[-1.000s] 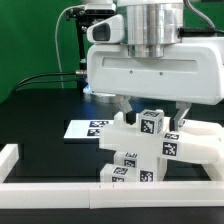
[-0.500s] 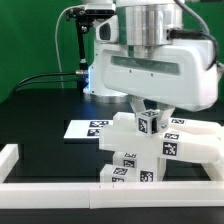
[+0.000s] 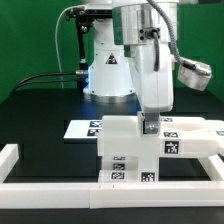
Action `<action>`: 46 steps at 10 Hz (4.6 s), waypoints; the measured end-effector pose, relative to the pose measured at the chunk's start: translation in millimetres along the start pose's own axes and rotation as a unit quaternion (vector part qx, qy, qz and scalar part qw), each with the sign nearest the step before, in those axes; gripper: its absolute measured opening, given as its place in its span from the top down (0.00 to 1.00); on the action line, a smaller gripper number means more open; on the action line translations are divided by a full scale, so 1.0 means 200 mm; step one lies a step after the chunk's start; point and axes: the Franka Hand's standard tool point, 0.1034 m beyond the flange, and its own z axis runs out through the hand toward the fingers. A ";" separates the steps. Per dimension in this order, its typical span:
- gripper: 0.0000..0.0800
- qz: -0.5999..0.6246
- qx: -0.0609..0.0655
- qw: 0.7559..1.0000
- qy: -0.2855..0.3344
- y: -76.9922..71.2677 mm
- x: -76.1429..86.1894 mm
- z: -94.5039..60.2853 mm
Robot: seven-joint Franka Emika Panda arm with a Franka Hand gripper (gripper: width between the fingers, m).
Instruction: Assemble chair
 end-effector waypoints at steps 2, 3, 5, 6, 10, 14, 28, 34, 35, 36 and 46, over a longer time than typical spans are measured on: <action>0.67 0.059 0.002 0.998 -0.002 0.00 0.00 0.00; 0.67 0.109 0.007 0.994 -0.012 0.00 0.00 0.00; 0.67 0.211 0.005 0.977 -0.020 0.00 0.01 0.00; 0.67 0.249 0.005 0.968 -0.022 0.00 0.01 0.00; 0.49 0.219 0.005 0.975 -0.021 0.00 0.01 0.01; 0.19 -0.033 -0.016 0.999 -0.024 -0.01 -0.05 -0.02; 0.39 -0.518 -0.027 0.855 0.016 -0.04 0.00 -0.03; 0.65 -0.255 -0.024 0.966 0.009 -0.04 0.06 -0.02; 0.65 -0.200 -0.021 0.980 0.007 -0.05 0.07 -0.02; 0.65 -0.149 -0.018 0.989 0.004 -0.05 0.07 -0.02; 0.64 -0.015 -0.015 1.000 0.003 -0.03 0.05 -0.02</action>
Offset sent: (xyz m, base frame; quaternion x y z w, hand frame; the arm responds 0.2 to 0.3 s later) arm -0.0048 -0.0107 -0.0041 -0.0170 -0.0260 0.2725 0.9617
